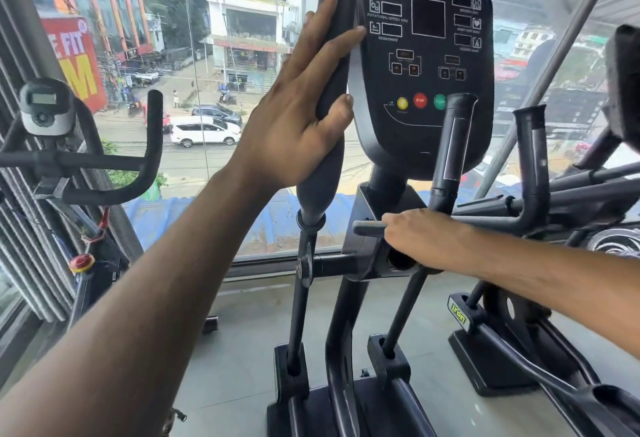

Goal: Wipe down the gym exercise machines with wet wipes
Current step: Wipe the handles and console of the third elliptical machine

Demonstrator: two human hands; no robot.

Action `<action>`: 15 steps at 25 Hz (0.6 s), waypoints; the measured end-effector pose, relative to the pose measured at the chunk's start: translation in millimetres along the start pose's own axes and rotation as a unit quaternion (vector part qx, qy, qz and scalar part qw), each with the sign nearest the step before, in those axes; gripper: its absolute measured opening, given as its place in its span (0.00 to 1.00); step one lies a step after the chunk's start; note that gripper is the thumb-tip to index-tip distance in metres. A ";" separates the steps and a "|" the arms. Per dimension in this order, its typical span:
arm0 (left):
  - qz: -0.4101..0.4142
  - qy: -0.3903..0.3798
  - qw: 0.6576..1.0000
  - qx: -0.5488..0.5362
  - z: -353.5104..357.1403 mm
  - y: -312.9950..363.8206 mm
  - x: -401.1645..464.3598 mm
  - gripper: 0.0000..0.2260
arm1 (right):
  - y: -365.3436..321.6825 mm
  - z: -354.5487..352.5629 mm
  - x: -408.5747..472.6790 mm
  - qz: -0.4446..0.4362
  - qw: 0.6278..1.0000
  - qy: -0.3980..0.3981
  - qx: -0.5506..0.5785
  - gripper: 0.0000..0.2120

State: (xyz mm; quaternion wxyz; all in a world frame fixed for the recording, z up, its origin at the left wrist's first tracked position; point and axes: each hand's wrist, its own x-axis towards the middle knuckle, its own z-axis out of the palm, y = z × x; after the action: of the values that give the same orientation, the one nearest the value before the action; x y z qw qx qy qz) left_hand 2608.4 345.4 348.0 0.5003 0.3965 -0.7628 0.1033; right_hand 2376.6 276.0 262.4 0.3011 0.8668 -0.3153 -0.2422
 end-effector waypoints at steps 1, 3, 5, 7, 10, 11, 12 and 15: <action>-0.002 -0.002 1.000 0.000 -0.4 0.3 0.1 0.25 | 3.3 -6.4 -8.4 -0.008 1.000 -0.001 -0.007 0.12; -0.004 -0.005 1.000 -0.003 -0.8 0.2 -0.3 0.25 | 8.0 -16.7 -20.1 -0.014 1.000 -0.001 -0.006 0.12; -0.005 -0.006 1.000 -0.003 -0.8 0.0 -0.4 0.25 | 13.9 -19.0 -23.4 -0.005 1.000 0.008 0.001 0.11; -0.003 -0.006 1.000 -0.009 -1.0 -0.4 -0.6 0.25 | 13.7 -7.4 -26.1 0.028 0.992 0.009 0.121 0.11; -0.011 -0.007 1.000 -0.013 -1.8 0.0 -0.3 0.26 | -16.5 41.6 -35.0 0.119 0.915 0.000 0.386 0.04; -0.013 -0.009 1.000 -0.012 -2.1 1.5 -0.2 0.26 | -32.2 60.3 -39.8 0.147 0.879 0.002 0.453 0.03; -0.012 -0.013 1.000 -0.012 -2.9 3.0 0.1 0.26 | -47.4 76.8 -43.3 0.176 0.842 0.020 0.510 0.03; -0.018 -0.022 1.000 0.000 -5.4 6.0 -0.1 0.26 | -78.3 104.2 -49.2 0.242 0.741 0.101 0.618 0.03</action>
State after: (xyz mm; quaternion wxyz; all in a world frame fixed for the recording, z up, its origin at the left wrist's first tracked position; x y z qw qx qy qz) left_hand 2607.8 352.5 351.9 0.4857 0.4123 -0.7661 0.0853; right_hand 2310.9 320.2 147.8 -0.2219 0.7768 -0.5625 0.1759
